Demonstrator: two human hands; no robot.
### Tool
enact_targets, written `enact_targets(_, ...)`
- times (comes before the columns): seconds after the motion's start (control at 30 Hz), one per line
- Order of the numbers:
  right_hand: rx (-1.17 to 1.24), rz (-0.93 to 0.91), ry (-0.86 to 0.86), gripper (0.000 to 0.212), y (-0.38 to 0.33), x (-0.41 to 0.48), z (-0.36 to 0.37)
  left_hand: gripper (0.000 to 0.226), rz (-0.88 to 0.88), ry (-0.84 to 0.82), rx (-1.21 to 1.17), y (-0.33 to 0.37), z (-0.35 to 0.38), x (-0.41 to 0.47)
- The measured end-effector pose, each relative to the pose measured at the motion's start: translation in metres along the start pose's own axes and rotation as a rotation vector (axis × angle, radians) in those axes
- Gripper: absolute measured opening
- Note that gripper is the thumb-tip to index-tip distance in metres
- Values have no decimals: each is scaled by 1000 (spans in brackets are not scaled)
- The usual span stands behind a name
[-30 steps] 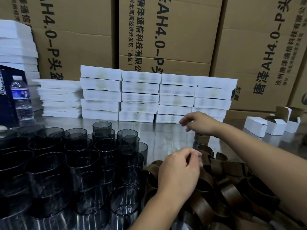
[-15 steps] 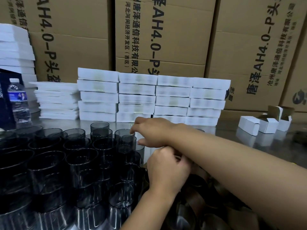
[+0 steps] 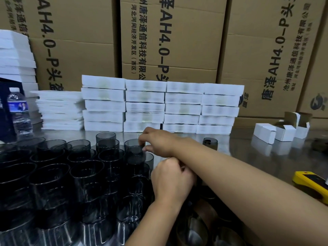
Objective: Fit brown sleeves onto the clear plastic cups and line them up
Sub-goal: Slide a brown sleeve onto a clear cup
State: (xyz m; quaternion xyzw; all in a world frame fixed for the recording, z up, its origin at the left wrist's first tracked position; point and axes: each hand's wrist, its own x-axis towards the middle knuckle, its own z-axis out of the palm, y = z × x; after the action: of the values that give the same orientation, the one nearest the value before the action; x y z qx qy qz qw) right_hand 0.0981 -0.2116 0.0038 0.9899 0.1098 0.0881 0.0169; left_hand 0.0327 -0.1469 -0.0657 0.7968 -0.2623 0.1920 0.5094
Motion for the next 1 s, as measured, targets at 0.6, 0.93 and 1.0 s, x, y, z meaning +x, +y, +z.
enact_targets(0.6, 1349, 428, 782, 22, 34, -103, -17, 16, -272, 56, -574, 9, 0, 8)
enact_targets(0.93, 1856, 543, 366, 15, 43, -129, -15, 38, -361, -73, -888, 15, -1, 6)
enact_targets(1.0, 1891, 538, 281, 10, 40, -129, -14, 53, -368, -131, -917, 16, -1, 6)
